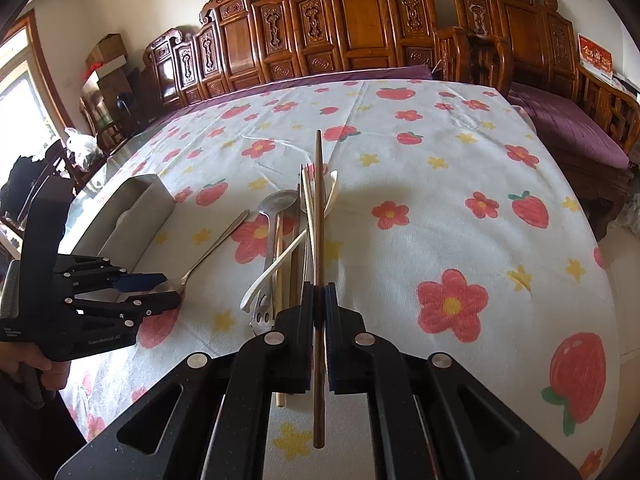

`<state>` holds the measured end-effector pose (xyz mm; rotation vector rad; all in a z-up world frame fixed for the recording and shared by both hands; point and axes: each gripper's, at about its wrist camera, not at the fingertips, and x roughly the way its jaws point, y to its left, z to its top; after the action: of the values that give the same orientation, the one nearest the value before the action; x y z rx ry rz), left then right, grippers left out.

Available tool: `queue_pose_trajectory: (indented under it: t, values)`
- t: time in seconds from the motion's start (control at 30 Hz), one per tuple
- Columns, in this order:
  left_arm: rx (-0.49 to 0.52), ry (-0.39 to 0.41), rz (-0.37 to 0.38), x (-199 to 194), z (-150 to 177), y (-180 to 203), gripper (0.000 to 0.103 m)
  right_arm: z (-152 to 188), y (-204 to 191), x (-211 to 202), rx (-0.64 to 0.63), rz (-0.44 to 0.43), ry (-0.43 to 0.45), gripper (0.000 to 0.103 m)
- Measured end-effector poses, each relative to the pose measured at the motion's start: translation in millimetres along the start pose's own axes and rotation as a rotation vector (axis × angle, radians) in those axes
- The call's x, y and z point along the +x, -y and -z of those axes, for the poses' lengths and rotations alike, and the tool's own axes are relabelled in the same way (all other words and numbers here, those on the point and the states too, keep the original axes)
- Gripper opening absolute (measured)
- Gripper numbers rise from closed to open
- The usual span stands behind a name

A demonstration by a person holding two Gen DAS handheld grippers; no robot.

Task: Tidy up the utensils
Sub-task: 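Grasp a silver metal spoon with the left gripper while the right holds the chopstick, then carry the silver spoon into the tray and open the left gripper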

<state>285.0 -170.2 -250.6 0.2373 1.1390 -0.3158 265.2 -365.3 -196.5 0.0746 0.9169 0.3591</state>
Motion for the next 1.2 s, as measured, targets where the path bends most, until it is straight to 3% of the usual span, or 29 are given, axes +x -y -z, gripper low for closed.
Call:
queue_pose_trajectory:
  t: [0.6,1.2]
  values:
    - [-0.023,0.180,-0.005,-77.9,7.0,-26.8,0.026,-7.2,-39.8,2.8,-0.091,-0.043,0.002,0.006]
    - [-0.120,0.235,-0.047,-108.4,34.7,-100.3,0.026,-12.3,-105.6,-2.0,-0.137,-0.084,0.028,0.006]
